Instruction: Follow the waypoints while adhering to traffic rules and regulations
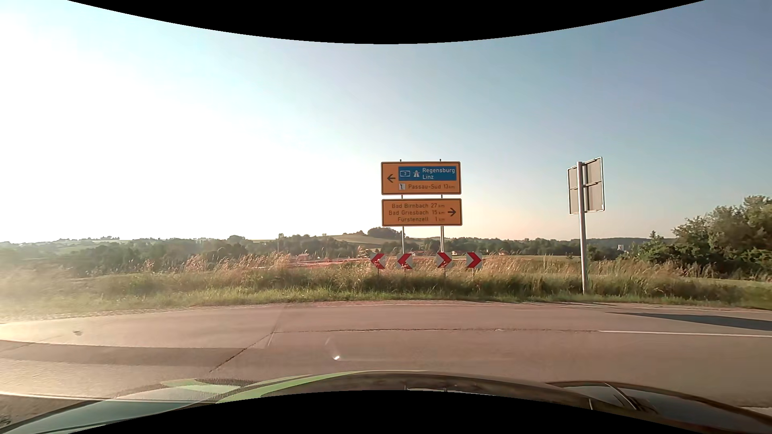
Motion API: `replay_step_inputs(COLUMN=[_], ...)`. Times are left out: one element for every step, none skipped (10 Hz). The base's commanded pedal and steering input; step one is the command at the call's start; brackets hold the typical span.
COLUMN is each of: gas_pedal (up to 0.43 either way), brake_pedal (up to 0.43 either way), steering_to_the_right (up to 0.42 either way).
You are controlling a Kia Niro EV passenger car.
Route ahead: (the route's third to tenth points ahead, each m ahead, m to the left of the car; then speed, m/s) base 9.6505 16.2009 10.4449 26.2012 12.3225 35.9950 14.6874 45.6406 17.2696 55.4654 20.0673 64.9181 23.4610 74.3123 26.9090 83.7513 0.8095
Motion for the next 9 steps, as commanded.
replay_step_inputs(gas_pedal=[0.0, 0.0, 0.0, 0.0, 0.0, 0.0, 0.0, 0.0, 0.0], brake_pedal=[0.177, 0.177, 0.177, 0.177, 0.177, 0.183, 0.195, 0.201, 0.207], steering_to_the_right=[-0.261, -0.251, -0.241, -0.232, -0.224, -0.217, -0.212, -0.21, -0.209])
